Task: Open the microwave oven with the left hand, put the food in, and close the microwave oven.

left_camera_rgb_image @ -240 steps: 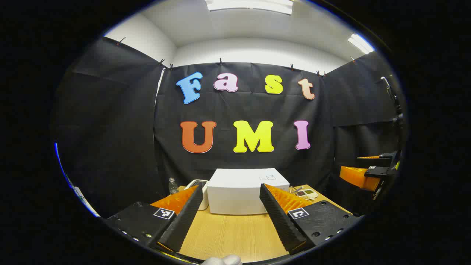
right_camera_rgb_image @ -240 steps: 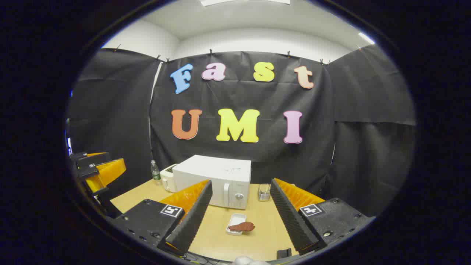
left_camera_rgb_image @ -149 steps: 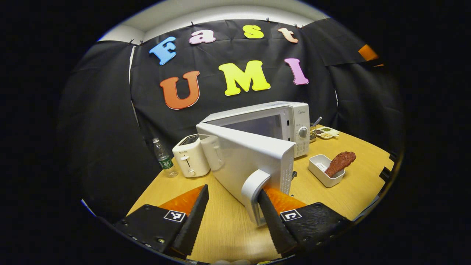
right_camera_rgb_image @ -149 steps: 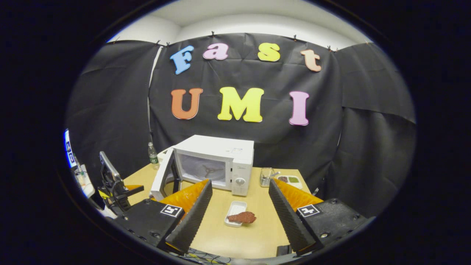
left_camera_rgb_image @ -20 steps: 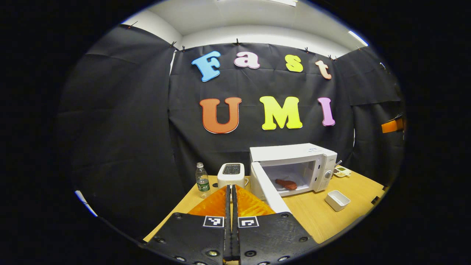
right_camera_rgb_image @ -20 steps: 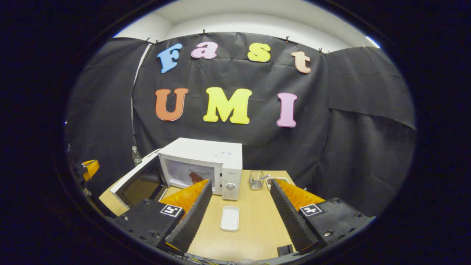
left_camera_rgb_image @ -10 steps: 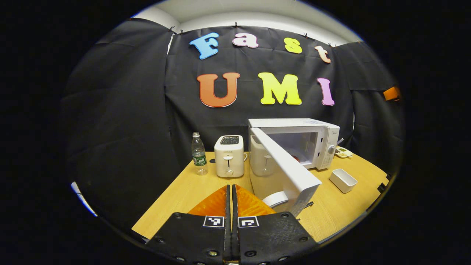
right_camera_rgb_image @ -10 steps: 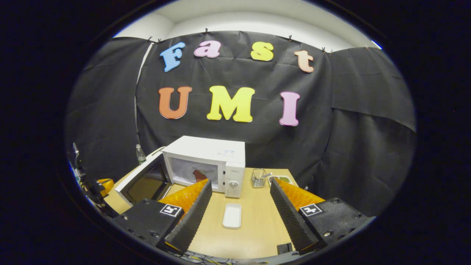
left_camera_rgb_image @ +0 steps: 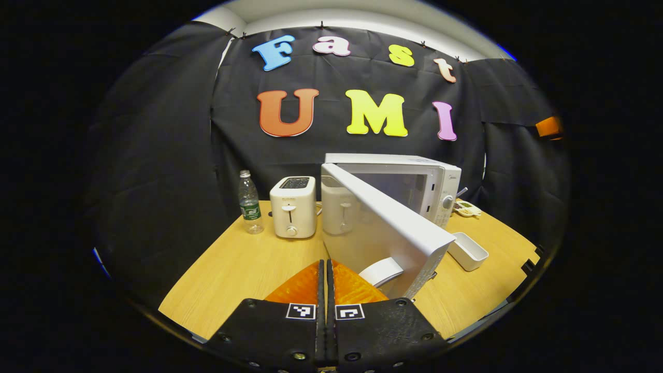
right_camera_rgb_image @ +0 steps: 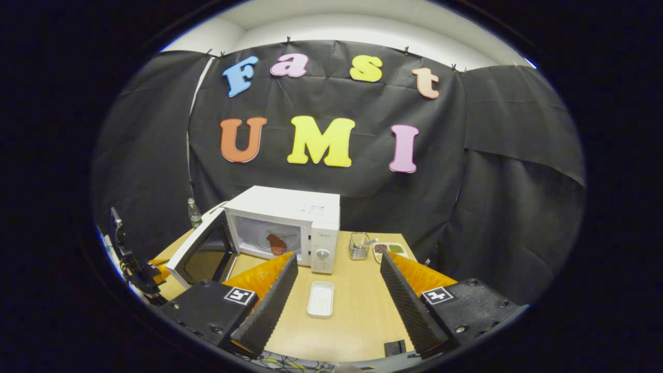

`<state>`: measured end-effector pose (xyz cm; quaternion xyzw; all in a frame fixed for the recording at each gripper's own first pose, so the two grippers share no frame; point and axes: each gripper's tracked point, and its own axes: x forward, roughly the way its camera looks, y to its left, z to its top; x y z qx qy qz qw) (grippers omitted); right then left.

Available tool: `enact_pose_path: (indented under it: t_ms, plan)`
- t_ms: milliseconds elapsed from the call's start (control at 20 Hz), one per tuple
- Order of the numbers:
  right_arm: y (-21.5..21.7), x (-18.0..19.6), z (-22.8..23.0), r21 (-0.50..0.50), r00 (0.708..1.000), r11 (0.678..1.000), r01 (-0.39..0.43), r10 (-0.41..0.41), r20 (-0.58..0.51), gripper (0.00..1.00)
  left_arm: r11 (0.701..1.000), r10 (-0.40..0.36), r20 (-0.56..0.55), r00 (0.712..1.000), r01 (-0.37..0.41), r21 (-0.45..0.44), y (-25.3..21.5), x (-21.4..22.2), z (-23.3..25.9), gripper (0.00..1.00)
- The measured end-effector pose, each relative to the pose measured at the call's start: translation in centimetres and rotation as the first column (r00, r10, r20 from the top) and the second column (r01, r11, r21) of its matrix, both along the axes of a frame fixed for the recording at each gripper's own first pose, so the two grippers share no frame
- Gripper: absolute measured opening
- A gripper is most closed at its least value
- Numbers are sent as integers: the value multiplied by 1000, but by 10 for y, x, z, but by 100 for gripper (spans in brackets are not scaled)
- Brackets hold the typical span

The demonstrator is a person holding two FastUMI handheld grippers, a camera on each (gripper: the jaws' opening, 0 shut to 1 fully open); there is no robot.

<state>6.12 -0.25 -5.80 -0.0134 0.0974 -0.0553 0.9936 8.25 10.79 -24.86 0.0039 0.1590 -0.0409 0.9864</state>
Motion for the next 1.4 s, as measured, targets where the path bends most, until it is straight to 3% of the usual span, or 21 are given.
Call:
enact_pose_path:
  t_ms: [150, 200, 250, 300, 350, 700, 850, 900, 1150, 1200, 1250, 1300, 1400]
  plan:
    - [-9, 10, -4, -11, 1000, 1000, -26, 26, -6, 100, 999, -48, -3, 999, 48, 5, -35, 8, 1, 0]
    - [-11, 16, -5, -5, 999, 999, -41, 41, -11, 96, 998, -63, -7, 998, 63, 6, -46, 12, 2, 0]
    - [-15, 24, -3, 2, 998, 998, -56, 56, -10, 100, 997, -75, -7, 997, 75, 9, -58, 17, 3, 0]
    - [-20, 30, -3, 9, 998, 998, -68, 68, -10, 96, 996, -84, -10, 996, 84, 13, -71, 24, 3, 0]
    - [-25, 40, -3, 14, 997, 997, -81, 81, -10, 100, 996, -93, -10, 996, 93, 17, -84, 32, 4, 0]
    - [-74, 89, -6, 33, 990, 990, -138, 138, -21, 100, 986, -167, -1, 986, 167, 17, -176, 85, 3, 0]
    - [-96, 99, -14, 44, 990, 990, -136, 137, -36, 100, 983, -183, -1, 983, 183, 7, -206, 110, -1, 0]
    - [-103, 99, -16, 45, 990, 990, -132, 134, -40, 96, 983, -185, -5, 983, 185, 14, -212, 119, -2, 0]
    - [-131, 105, -20, 60, 993, 993, -103, 106, -52, 100, 984, -176, -17, 984, 176, -4, -236, 168, -13, 0]
    - [-139, 99, -19, 61, 994, 994, -94, 97, -53, 95, 985, -173, -17, 985, 173, -5, -238, 177, -14, 0]
    - [-143, 98, -20, 66, 994, 994, -88, 92, -57, 100, 986, -170, -20, 985, 170, -5, -241, 183, -17, 0]
    - [-148, 99, -22, 72, 994, 994, -83, 87, -63, 96, 986, -169, -25, 985, 169, -8, -245, 189, -18, 0]
    - [-156, 101, -28, 79, 994, 994, -71, 77, -81, 100, 985, -173, -20, 985, 173, 1, -251, 203, -18, 0]
